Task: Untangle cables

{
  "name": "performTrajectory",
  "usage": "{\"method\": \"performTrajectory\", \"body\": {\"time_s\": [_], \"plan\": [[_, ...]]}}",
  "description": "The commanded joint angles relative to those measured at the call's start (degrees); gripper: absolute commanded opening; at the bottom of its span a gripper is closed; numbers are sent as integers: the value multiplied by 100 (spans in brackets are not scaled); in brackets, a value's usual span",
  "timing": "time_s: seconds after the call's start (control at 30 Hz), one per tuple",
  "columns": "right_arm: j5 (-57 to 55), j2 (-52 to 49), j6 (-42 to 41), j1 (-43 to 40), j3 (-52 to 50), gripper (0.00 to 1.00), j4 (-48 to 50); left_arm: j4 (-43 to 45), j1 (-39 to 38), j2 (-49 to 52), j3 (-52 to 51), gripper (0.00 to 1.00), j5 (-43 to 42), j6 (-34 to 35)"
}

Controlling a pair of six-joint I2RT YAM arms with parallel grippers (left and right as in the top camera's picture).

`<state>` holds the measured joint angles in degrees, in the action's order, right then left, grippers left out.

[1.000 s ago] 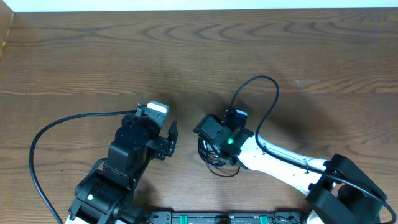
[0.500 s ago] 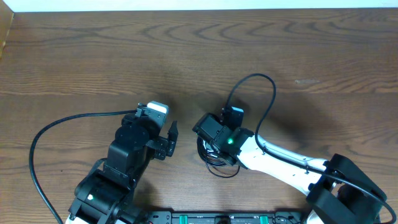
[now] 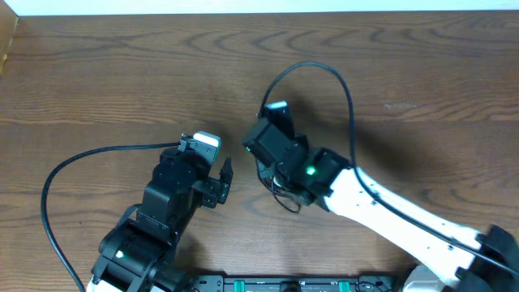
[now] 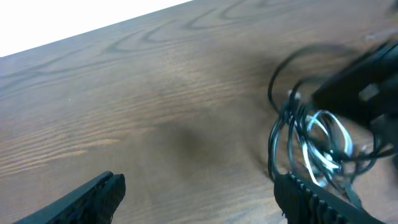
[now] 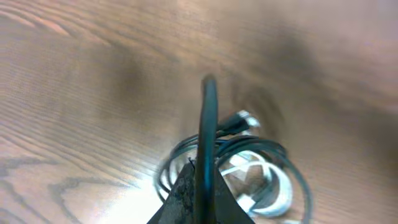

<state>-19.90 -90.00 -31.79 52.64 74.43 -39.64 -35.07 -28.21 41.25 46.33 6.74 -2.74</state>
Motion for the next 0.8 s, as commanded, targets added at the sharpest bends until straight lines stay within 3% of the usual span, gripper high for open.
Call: {"method": "performTrajectory", "body": {"time_s": [0.0, 0.53, 0.63, 0.77], "plan": [[-291, 184, 678, -92, 457, 1, -310, -81, -11, -4, 83, 82, 13, 92], [-546, 522, 1585, -166, 2328, 1, -1416, -146, -11, 389, 79, 82, -190, 302], [-544, 640, 1613, -166, 2505, 1, -1412, -37, -11, 634, 79, 71, -481, 249], [-544, 748, 1622, -166, 2568, 2, -1423, 435, -13, 1051, 79, 71, -809, 114]]}}
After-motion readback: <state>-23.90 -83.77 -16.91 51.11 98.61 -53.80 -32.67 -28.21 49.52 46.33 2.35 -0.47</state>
